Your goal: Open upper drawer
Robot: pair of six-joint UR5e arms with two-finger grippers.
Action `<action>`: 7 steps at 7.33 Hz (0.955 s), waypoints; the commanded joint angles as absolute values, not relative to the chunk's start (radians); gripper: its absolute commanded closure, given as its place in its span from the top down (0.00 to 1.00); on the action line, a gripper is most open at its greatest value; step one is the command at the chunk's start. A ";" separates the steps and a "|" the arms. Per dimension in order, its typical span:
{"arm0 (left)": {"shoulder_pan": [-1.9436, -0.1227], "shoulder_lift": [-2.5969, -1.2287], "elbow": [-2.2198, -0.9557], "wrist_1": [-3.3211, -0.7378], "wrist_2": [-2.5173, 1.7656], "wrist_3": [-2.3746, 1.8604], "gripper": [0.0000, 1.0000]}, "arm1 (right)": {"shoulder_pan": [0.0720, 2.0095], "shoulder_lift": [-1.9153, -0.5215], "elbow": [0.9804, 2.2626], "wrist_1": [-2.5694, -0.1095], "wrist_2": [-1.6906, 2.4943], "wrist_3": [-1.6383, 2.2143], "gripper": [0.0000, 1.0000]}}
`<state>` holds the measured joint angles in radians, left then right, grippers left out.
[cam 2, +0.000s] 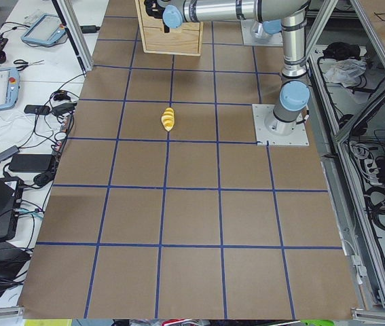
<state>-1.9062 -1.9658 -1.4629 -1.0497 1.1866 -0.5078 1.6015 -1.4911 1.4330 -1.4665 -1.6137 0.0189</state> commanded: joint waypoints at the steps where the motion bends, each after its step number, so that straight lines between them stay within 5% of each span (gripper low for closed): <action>1: -1.905 -1.962 -1.460 -1.051 1.148 -0.514 1.00 | 1.601 -1.491 1.433 -1.466 -1.614 0.020 1.00; 7: -1.905 -1.983 -1.473 -1.051 1.158 -0.473 1.00 | 1.601 -1.491 1.433 -1.466 -1.614 0.018 1.00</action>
<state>-1.9054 -1.9793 -1.4683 -1.0510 1.1549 -0.4897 1.6009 -1.4911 1.4334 -1.4665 -1.6137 0.0196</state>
